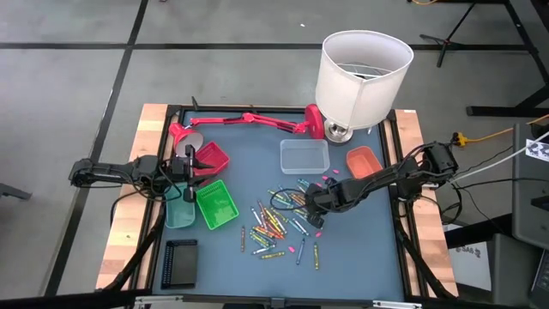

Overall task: Sort crayons
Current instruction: Put the brown crayon into the orange bin

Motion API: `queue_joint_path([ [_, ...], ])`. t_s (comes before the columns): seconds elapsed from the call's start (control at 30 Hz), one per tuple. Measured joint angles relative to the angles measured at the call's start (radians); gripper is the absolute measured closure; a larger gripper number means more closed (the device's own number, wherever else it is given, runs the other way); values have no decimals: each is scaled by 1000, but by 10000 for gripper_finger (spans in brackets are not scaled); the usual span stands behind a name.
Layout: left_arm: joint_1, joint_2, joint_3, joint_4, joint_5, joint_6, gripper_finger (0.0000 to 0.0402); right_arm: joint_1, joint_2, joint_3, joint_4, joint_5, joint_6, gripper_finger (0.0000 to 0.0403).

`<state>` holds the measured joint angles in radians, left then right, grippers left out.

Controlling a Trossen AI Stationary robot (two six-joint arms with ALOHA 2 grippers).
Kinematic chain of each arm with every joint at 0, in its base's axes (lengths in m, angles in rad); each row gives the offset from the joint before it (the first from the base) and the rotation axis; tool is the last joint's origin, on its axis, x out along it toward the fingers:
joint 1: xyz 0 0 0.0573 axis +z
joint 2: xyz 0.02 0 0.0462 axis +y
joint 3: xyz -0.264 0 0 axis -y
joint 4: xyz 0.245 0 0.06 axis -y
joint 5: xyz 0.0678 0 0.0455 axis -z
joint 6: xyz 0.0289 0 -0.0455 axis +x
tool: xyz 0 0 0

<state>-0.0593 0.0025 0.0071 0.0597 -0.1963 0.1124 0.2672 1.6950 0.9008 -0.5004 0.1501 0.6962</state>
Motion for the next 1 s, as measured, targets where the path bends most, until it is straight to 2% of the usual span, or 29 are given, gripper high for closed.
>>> queue_joint_path([
  [0.2,0,0,0,0,0,0,302,2,-1,103,-177,2,-21,384],
  [0.47,0,0,0,0,0,1,302,1,-20,202,-351,62,-57,386],
  [0.7,0,0,0,1,0,1,302,1,-127,206,-503,112,-38,389],
  [1.0,0,0,0,2,0,1,302,1,-286,171,-777,191,130,385],
])
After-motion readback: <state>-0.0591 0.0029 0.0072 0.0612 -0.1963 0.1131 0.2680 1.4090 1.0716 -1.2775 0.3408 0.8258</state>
